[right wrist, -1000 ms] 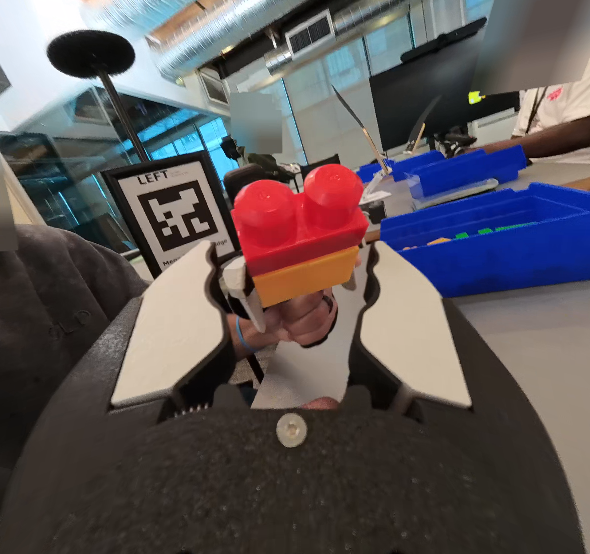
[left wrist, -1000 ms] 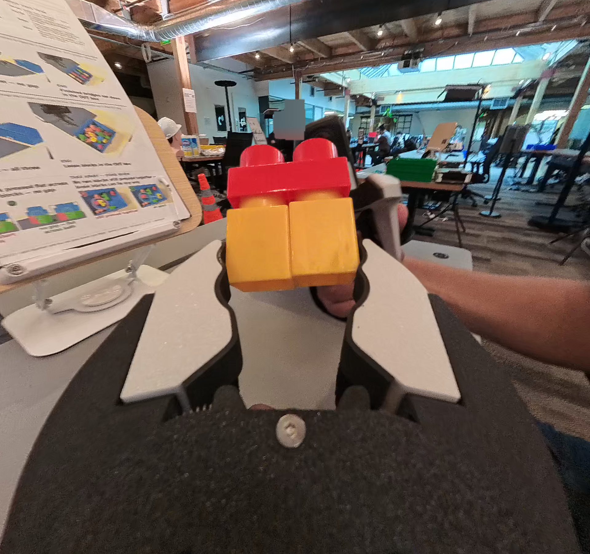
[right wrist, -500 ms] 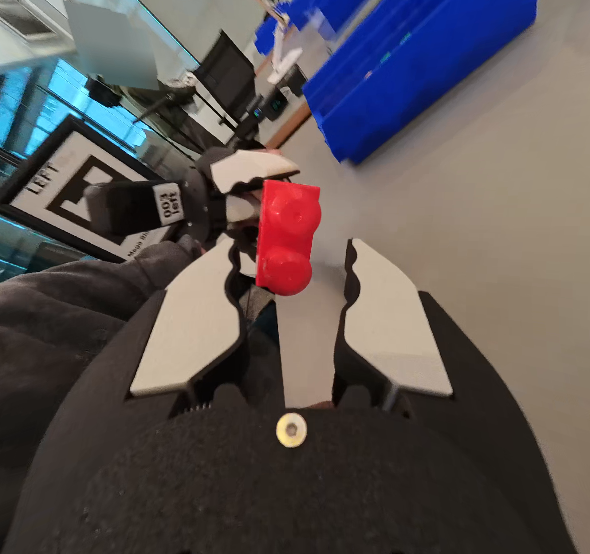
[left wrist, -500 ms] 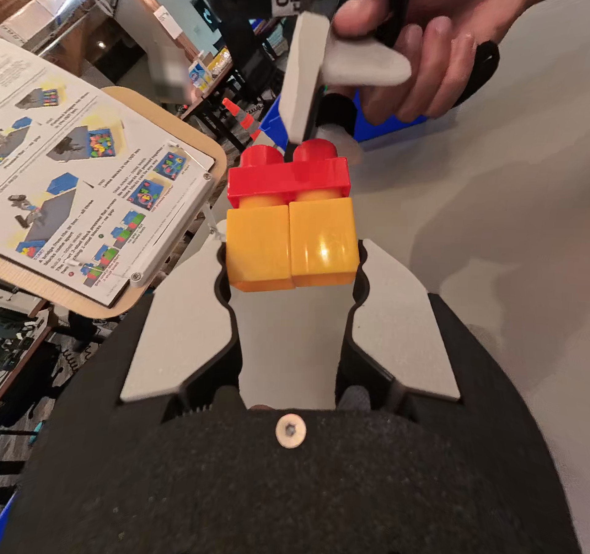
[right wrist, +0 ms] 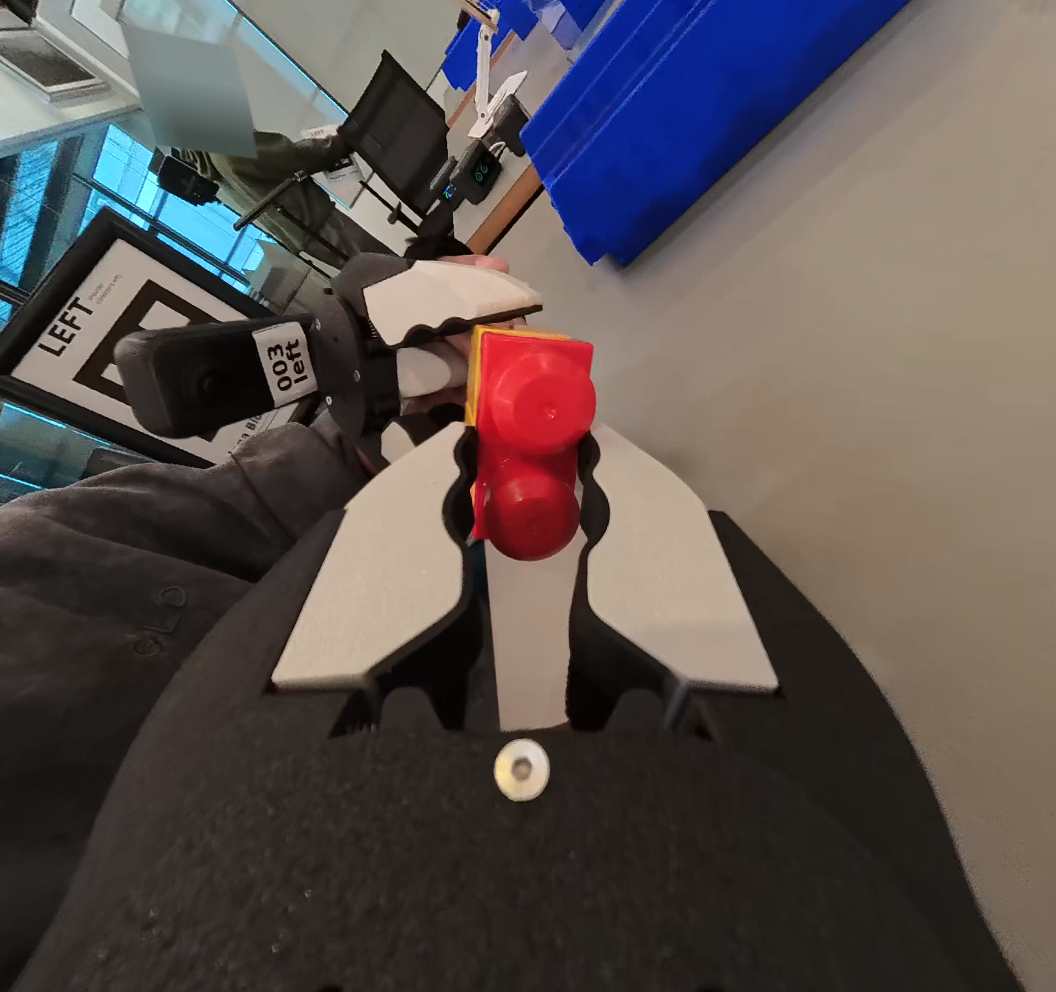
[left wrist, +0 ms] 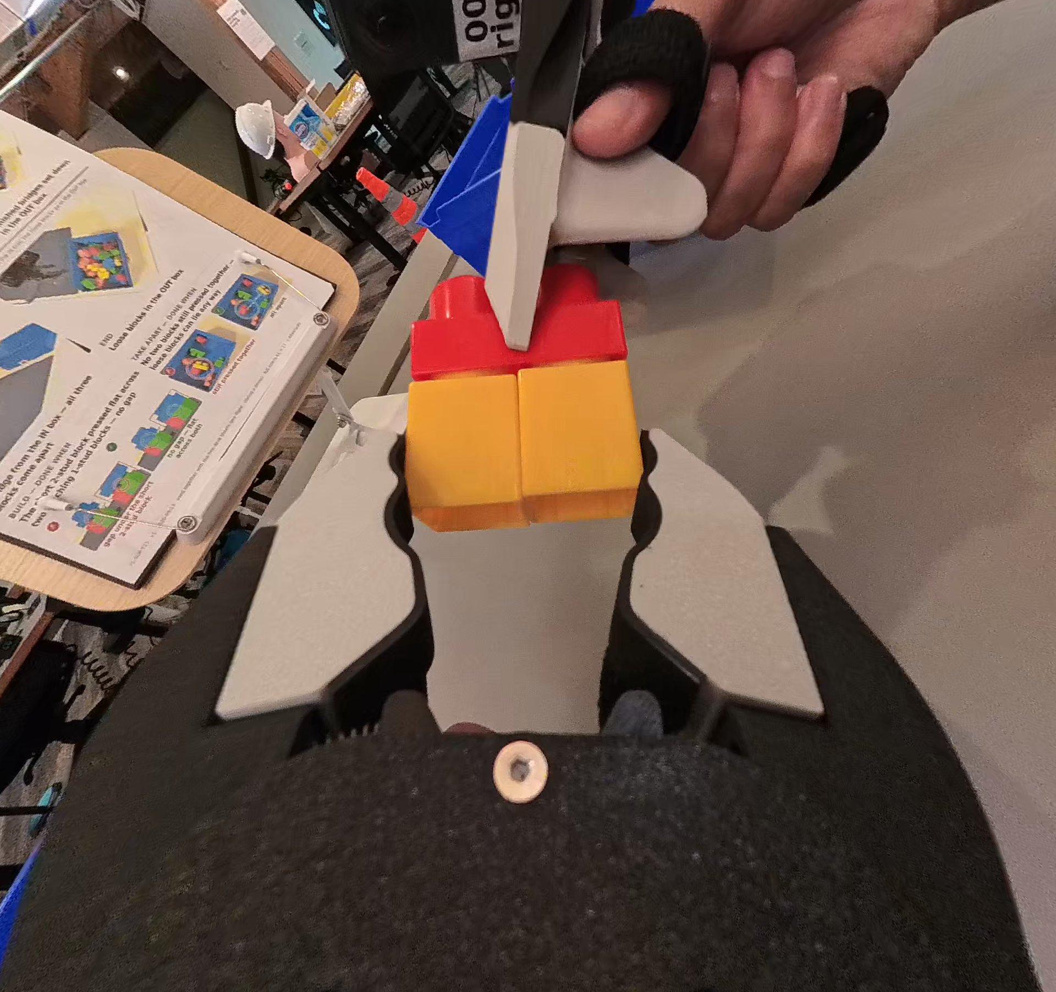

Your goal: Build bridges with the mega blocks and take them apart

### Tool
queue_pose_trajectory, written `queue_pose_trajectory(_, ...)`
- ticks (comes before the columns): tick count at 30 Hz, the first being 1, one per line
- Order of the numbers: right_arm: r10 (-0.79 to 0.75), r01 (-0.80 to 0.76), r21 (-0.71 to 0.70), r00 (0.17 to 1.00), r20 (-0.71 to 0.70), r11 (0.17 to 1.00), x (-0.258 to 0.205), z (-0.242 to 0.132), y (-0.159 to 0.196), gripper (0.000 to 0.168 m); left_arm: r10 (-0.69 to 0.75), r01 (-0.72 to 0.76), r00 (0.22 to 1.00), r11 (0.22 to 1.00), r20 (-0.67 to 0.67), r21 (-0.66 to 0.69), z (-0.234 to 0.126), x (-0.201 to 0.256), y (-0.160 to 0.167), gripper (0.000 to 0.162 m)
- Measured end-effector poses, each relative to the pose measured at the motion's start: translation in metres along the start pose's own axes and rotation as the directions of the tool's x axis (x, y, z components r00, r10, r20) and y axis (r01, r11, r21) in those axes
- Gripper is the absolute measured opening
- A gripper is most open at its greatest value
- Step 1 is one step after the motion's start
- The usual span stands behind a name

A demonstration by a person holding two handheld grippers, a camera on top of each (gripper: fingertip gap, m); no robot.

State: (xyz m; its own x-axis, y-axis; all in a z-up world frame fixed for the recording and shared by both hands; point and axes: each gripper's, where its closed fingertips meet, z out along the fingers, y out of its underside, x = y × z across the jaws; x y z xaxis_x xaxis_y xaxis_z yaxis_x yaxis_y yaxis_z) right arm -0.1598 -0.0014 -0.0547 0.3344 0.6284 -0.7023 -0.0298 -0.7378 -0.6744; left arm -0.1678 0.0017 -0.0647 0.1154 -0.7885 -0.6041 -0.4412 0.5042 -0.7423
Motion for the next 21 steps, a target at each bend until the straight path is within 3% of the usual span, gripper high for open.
queue_pose_trajectory(8, 0.068, -0.075, 0.084, 0.995, 0.079, 0.994, 0.009, -0.004, 0.005, 0.034, -0.015, 0.016, 1.0, 0.999, -0.016, 0.029, 0.008, 0.006, -0.003, 0.075)
queue_pose_trajectory(12, 0.12, -0.144, 0.122, 0.976, 0.183, 0.982, 0.008, -0.005, 0.005, 0.034, -0.049, 0.052, 0.998, 0.996, -0.038, 0.073, 0.008, 0.006, -0.012, 0.075)
queue_pose_trajectory(16, 0.076, -0.1, 0.171, 0.987, 0.14, 0.98, 0.013, -0.004, -0.001, 0.034, -0.05, 0.05, 0.999, 0.997, -0.005, 0.051, 0.011, 0.003, -0.003, 0.076)
queue_pose_trajectory(21, -0.002, -0.016, 0.237, 0.997, 0.076, 0.971, 0.015, -0.006, 0.0, 0.034, -0.26, 0.265, 0.964, 0.96, -0.059, 0.094, -0.003, 0.009, -0.001, 0.085)
